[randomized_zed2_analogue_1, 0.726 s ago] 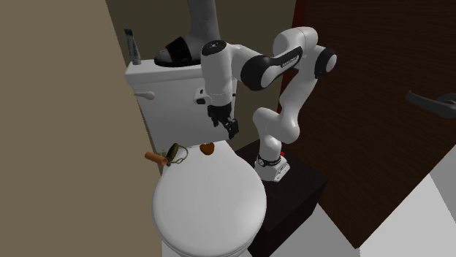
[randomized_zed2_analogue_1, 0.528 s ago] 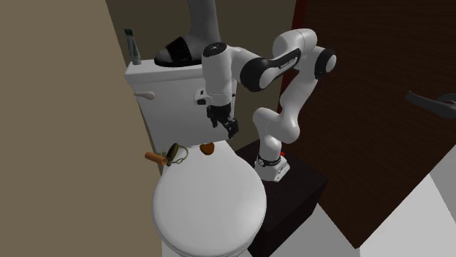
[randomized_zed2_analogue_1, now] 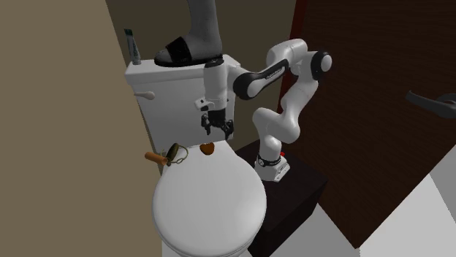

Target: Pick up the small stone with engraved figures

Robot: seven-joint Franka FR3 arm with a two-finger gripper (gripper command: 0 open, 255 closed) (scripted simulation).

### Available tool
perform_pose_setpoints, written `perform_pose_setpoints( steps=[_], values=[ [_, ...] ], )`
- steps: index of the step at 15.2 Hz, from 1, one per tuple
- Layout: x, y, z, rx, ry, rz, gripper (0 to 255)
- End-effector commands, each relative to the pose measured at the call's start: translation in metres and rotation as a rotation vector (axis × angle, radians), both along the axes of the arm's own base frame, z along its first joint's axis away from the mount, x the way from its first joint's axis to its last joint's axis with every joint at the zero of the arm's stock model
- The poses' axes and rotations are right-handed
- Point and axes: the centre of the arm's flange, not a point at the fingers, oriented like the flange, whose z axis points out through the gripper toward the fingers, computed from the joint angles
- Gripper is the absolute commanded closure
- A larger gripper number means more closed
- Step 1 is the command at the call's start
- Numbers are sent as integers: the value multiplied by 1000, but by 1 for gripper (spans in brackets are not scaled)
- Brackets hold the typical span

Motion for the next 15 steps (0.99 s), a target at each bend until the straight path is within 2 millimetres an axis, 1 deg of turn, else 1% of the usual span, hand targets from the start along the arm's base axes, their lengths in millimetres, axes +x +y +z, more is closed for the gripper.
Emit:
perform_pose_setpoints(
  steps=[1, 4, 7, 8, 15],
  values=[
    [-2, -24, -16, 30, -31, 111, 0],
    [0, -57, -47, 78, -70, 262, 0],
    [8, -87, -79, 126, -109, 413, 0],
    [9, -91, -83, 133, -115, 435, 0],
    [9, -91, -120, 133, -115, 435, 0]
  ],
)
